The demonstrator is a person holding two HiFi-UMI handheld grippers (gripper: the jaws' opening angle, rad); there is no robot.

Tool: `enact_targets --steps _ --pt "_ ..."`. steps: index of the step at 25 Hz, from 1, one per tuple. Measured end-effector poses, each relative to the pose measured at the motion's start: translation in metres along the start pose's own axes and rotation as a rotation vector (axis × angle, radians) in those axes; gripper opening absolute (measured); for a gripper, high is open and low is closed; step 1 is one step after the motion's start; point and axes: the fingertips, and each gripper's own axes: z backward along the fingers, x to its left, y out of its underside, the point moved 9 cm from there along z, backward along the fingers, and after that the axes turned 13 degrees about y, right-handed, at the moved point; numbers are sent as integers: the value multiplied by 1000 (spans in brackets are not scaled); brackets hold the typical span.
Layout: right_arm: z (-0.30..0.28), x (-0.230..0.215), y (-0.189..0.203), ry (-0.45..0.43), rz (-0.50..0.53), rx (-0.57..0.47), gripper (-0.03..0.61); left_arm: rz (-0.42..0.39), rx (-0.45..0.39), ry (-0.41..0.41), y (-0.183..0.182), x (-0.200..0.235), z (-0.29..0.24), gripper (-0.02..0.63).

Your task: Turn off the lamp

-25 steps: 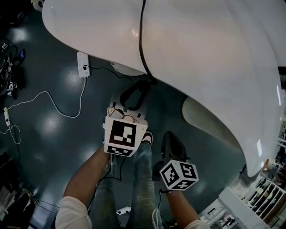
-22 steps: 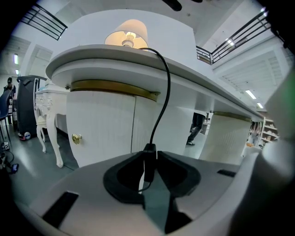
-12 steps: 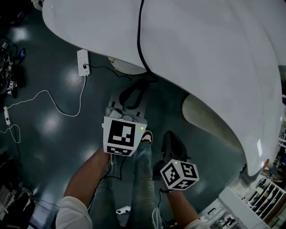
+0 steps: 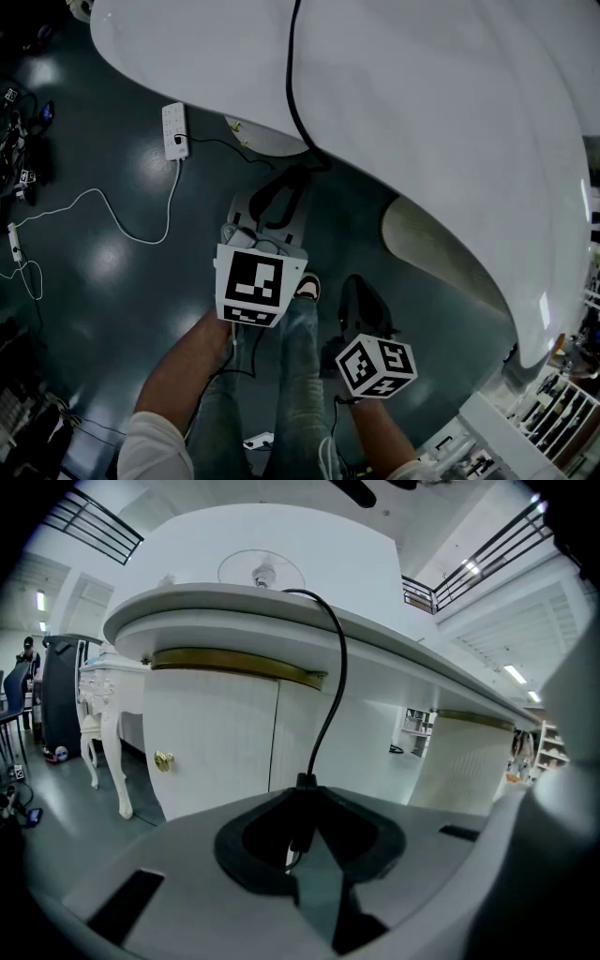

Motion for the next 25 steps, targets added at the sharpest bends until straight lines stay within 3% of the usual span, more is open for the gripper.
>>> enact_targets --steps 16,25 --pt "4 -5 -3 -6 0 -11 -2 36 -9 -34 0 -2 1 76" --pt "11 -8 -6 -12 10 -16 -2 7 -40 -59 -10 -6 5 78"
